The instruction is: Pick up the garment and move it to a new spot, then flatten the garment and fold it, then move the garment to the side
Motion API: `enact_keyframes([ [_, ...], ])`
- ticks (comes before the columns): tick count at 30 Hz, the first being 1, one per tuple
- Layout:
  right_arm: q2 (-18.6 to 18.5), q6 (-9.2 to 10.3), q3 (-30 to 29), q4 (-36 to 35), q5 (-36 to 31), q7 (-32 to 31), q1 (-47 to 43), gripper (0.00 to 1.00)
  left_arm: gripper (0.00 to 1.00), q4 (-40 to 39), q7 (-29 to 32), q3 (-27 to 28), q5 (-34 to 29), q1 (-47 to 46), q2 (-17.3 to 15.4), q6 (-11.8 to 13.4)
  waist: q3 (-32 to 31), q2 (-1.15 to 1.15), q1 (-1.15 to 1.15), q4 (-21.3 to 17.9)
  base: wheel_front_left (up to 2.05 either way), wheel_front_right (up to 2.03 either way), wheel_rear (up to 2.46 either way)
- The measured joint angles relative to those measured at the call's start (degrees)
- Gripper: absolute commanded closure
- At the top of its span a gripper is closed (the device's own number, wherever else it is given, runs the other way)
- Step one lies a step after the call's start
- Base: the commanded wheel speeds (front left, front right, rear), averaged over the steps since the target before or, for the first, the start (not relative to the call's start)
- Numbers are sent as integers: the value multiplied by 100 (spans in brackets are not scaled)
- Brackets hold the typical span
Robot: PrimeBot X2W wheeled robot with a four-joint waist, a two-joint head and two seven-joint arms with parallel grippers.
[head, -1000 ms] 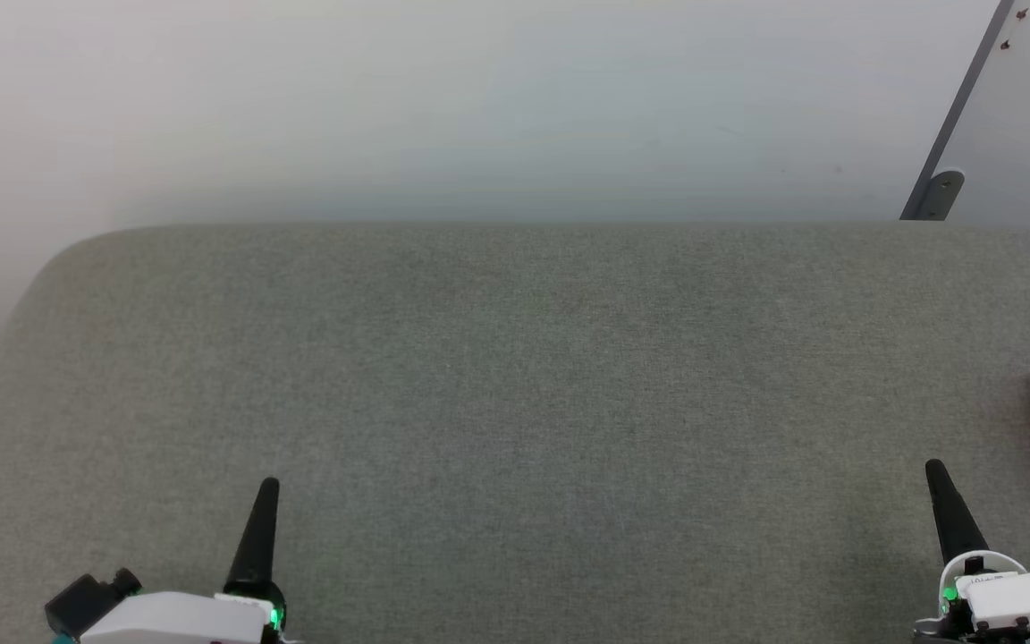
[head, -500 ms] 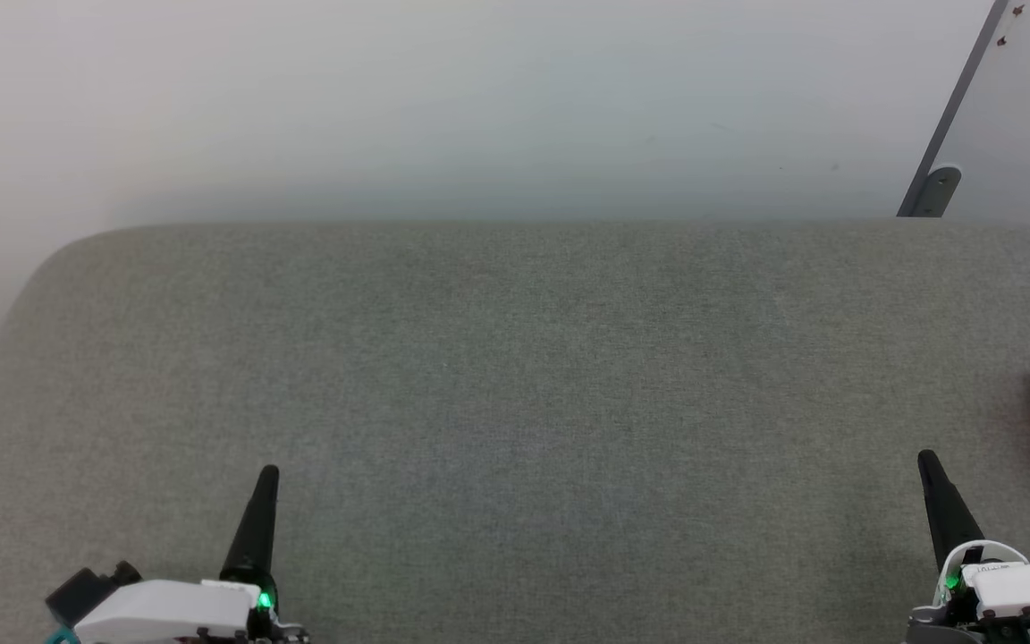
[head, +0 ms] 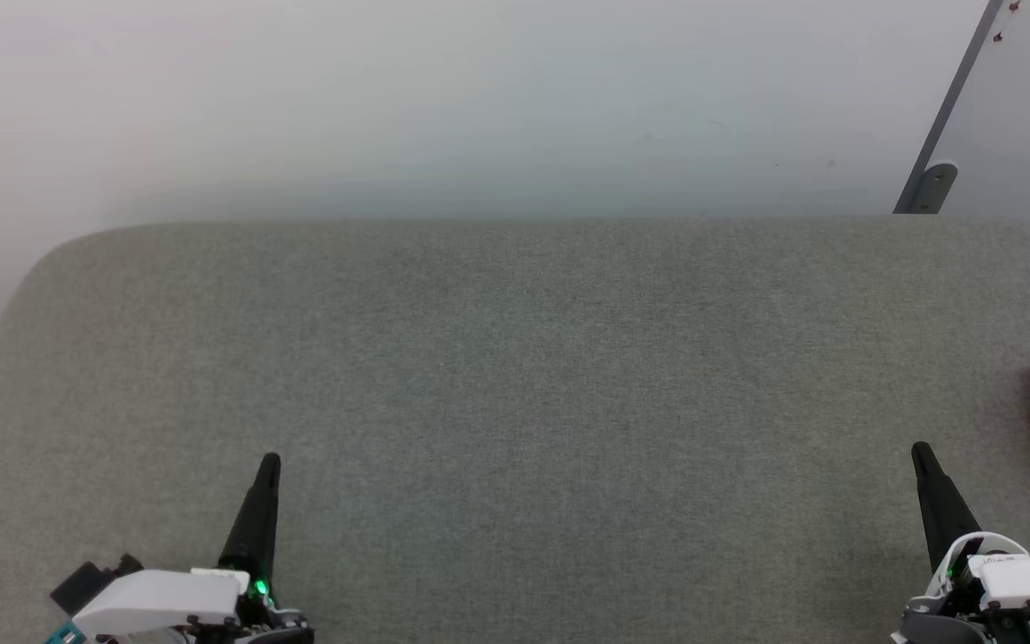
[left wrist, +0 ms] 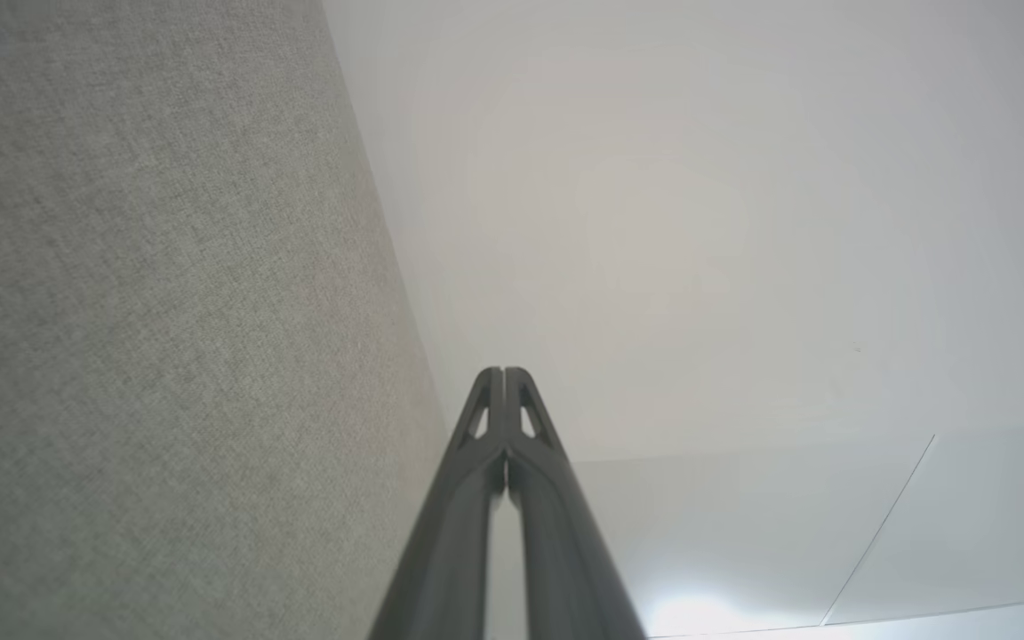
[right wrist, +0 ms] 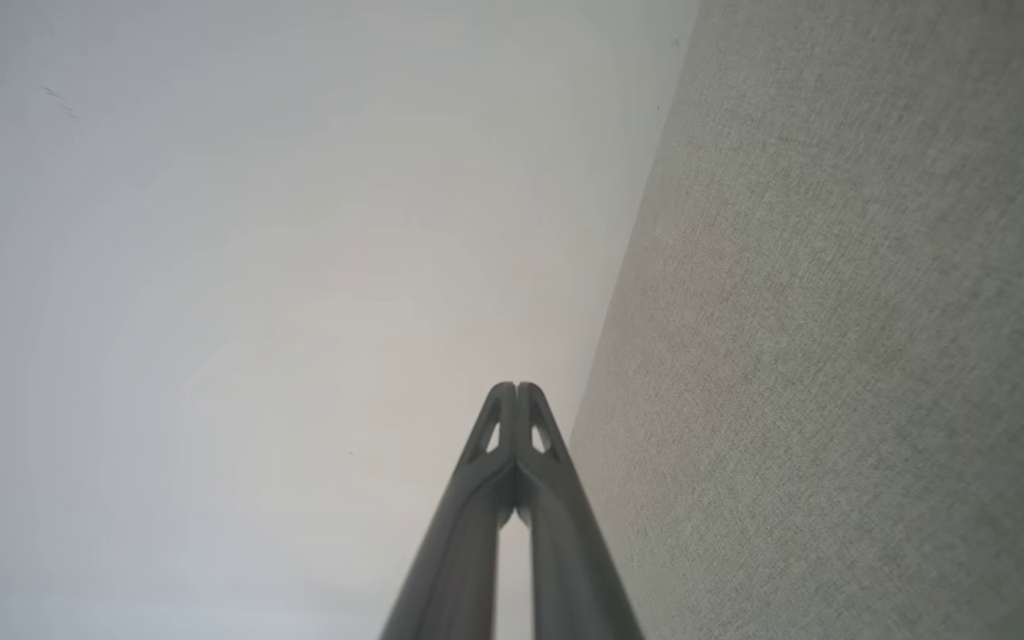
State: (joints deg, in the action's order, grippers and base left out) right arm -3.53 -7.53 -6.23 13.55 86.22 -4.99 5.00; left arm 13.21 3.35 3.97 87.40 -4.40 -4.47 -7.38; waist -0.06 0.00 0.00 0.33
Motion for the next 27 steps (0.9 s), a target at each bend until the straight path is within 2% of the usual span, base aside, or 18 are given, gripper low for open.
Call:
enact_keyframes([
  [17, 56, 1, -35, 52, 589, -158, 76, 100, 100, 78, 180, 81, 619, -149, 36, -1, 24, 0, 0, -33, 0, 0, 0],
  [27, 59, 1, -36, 52, 605, -159, 119, 100, 100, 81, 201, 104, 627, -152, 47, -1, 25, 0, 0, -33, 0, 0, 0],
])
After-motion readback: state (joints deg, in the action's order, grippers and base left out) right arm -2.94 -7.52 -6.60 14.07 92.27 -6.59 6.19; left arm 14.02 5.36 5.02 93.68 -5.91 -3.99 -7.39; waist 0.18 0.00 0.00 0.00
